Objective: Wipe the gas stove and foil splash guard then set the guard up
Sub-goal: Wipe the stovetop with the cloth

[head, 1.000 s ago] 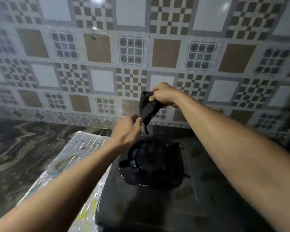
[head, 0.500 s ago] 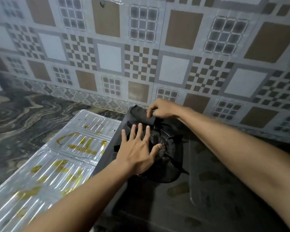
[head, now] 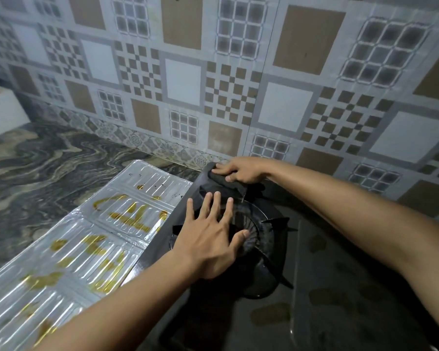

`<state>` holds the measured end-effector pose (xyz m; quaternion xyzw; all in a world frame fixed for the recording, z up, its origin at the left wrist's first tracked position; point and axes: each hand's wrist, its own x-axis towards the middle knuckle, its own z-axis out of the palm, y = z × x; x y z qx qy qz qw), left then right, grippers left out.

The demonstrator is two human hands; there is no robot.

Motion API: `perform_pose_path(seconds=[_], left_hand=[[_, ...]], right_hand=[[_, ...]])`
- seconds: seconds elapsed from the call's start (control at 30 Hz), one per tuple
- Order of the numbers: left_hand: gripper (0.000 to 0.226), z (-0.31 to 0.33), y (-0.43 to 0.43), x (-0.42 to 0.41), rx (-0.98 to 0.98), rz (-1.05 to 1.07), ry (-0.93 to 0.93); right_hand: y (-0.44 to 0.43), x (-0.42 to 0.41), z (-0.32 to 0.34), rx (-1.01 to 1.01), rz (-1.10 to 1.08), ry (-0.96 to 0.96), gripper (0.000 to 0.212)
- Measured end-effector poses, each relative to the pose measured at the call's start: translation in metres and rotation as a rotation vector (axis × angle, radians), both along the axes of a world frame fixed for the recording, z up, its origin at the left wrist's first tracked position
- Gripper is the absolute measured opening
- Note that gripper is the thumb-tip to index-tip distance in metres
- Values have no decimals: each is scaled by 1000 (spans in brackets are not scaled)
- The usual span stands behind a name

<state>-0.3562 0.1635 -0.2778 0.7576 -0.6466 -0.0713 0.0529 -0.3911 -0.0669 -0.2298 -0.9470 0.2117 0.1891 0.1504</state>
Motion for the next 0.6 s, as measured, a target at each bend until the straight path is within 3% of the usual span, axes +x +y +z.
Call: perform_pose_path(seconds=[0.33,0.6], left_hand=[[71,4,-15,-11,-13,-32,17],[79,5,-36,-24,-30,-150,64]], right_hand=[[-19,-61,-3,57,-109,-67,55],[11,-144,-25,-50,-311,-163,54]])
